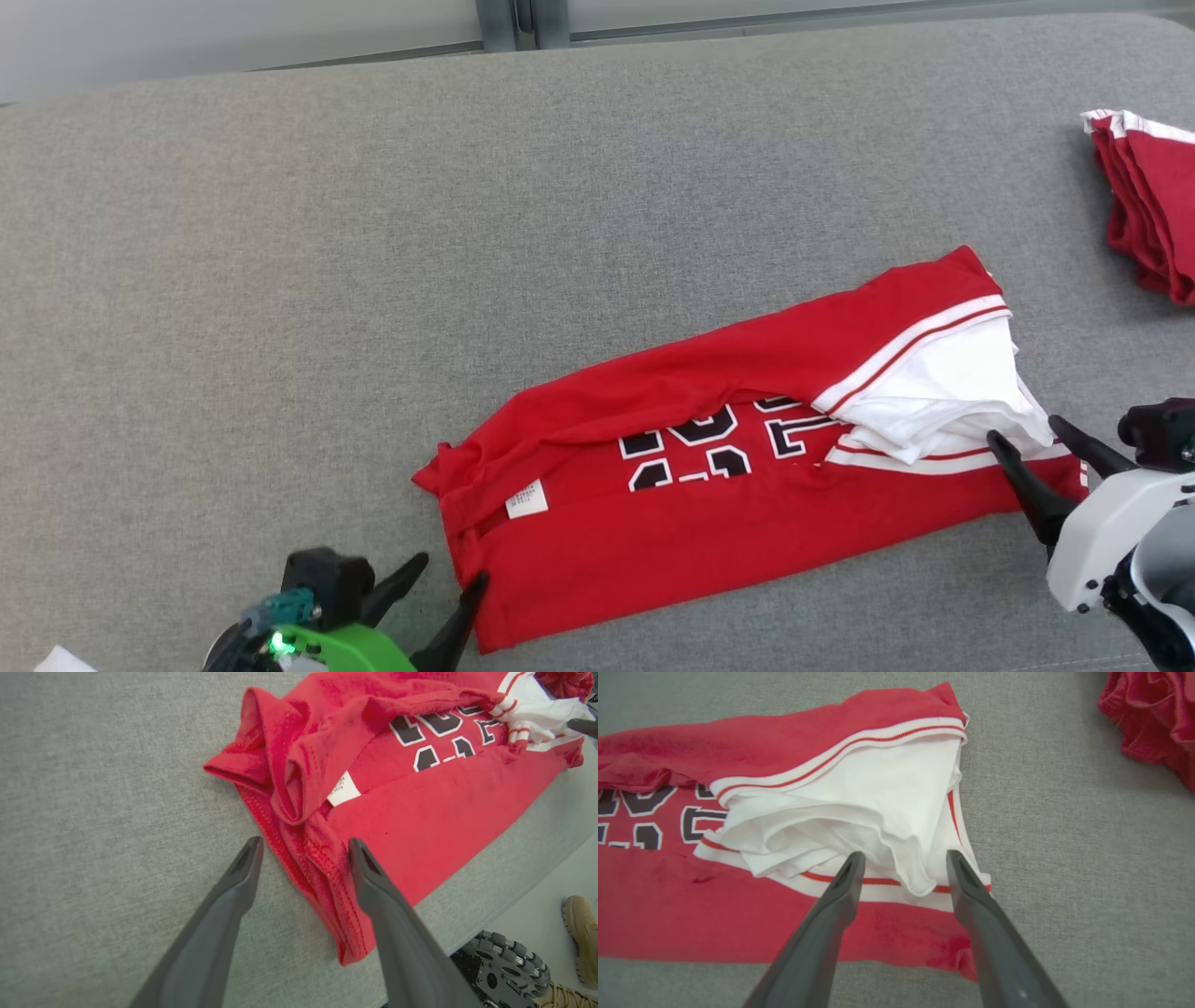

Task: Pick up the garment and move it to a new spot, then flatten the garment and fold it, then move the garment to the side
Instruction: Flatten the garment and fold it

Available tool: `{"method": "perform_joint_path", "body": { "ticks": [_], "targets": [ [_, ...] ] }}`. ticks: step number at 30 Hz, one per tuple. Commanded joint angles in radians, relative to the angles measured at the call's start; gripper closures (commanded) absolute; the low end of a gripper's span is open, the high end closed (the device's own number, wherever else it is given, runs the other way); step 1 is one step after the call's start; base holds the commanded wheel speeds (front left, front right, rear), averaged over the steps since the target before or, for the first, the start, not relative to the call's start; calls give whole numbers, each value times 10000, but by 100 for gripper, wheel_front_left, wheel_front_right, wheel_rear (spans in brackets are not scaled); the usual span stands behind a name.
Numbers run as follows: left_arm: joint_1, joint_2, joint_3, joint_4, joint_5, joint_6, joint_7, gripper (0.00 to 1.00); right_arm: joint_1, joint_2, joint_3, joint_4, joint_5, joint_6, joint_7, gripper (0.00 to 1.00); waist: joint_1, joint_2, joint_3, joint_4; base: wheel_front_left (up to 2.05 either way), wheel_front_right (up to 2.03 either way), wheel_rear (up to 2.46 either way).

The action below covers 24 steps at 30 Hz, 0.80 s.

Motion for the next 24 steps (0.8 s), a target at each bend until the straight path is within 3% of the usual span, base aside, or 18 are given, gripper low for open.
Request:
{"method": "perform_joint_path", "body": {
  "ticks": [1,4,7,12,18,24],
  "targets": [
    [244,199,-31,89,207,119,-57,0,92,-50,-178,-29,87,-13,47,0,1,0,-74,3,0,0,0],
    [714,115,299,11,132,561,-609,0,13,-142,-709,-316,268,-13,124,0,1,0,-107,-55,0,0,0],
    [957,-197,972,-320,164,1119,-1804,0,-338,-210,-1275,-516,-4,-13,257,0,1,0,13,-65,0,0,0],
    [761,-805,1427,-310,936,1707,-3553,0,-1109,-109,-1026,-253,-746,-12,1026,0,1,0,346,110,0,0,0],
    [383,-1820,1787,-64,1760,1656,-3977,0,-1919,65,-389,1157,-1146,-15,1719,0,1,0,578,491,0,0,0],
    [753,-2797,2540,91,2481,1095,-3974,0,-2055,181,198,2588,-804,-9,2136,0,1,0,468,758,0,0,0]
  ]
}}
